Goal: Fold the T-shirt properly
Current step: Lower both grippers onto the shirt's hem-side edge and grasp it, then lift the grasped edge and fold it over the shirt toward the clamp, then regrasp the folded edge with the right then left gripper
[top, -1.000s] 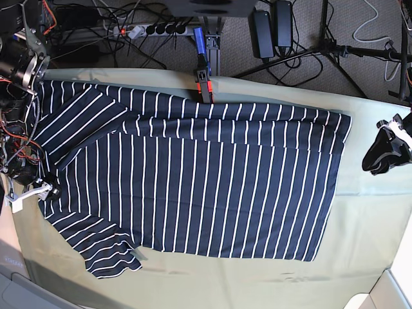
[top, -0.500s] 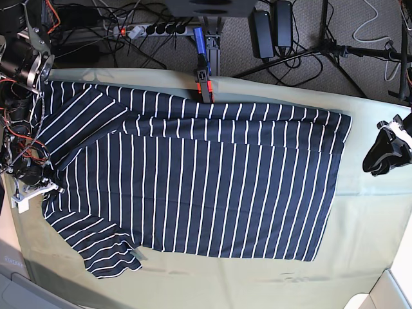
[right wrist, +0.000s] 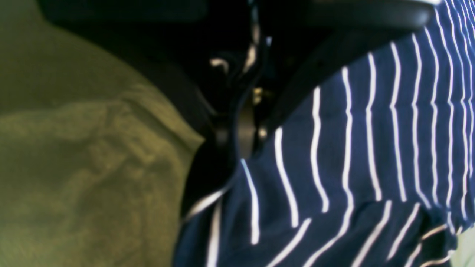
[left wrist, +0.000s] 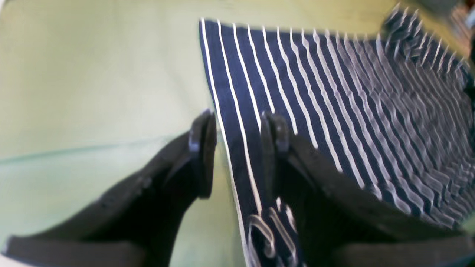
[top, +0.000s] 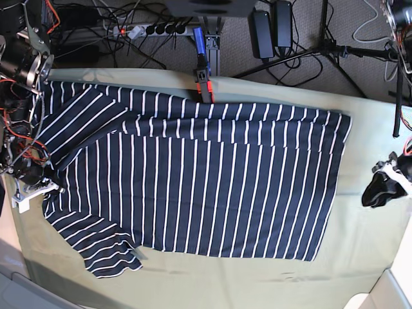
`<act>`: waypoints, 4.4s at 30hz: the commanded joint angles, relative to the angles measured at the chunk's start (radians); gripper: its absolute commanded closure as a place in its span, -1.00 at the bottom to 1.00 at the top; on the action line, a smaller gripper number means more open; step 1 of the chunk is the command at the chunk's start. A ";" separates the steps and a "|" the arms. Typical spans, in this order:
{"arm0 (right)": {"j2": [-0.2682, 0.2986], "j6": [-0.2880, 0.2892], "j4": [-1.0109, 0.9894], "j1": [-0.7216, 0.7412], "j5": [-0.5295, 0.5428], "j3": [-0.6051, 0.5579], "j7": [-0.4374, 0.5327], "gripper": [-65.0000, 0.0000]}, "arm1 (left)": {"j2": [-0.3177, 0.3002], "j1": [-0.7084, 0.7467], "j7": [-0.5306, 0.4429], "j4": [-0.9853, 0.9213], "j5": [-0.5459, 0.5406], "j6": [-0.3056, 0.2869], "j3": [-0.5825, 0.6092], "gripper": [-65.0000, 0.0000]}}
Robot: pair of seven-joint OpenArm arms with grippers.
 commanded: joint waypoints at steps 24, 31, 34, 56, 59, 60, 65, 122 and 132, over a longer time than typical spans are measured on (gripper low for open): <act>0.026 0.003 0.016 0.027 0.009 0.001 -0.061 1.00 | 0.138 -0.595 -0.324 -0.903 0.359 0.192 0.257 0.27; 0.026 0.003 0.016 0.027 0.044 0.001 -0.061 1.00 | 0.170 -0.605 -0.291 -0.902 0.319 0.186 0.257 0.27; 0.026 0.003 0.016 0.027 0.045 0.001 -0.063 1.00 | 0.196 -0.608 -0.291 -0.902 0.319 0.183 0.257 0.27; 0.028 0.004 0.021 0.027 0.021 0.001 -0.072 1.00 | 0.222 -0.608 -0.282 -0.898 0.213 -0.009 0.257 1.00; 0.046 0.004 0.024 0.024 0.010 0.001 -0.096 1.00 | 0.191 -0.607 -0.183 -0.890 0.107 -0.009 0.257 1.00; 0.055 0.005 0.026 0.023 0.014 0.001 -0.105 1.00 | 0.179 -0.607 -0.144 -0.890 0.066 -0.009 0.257 1.00; 0.117 0.033 0.027 0.021 0.099 0.001 -0.142 1.00 | 0.129 -0.605 0.056 -0.866 -0.100 -0.009 0.257 1.00; 0.208 0.053 0.479 -0.452 0.293 0.193 -0.252 -0.18 | -0.047 -0.105 0.267 -0.256 -0.352 -0.009 0.257 0.32; 0.242 0.053 0.487 -0.306 0.252 0.250 -0.209 -0.18 | -0.052 -0.105 0.275 -0.041 -0.345 -0.009 0.257 0.32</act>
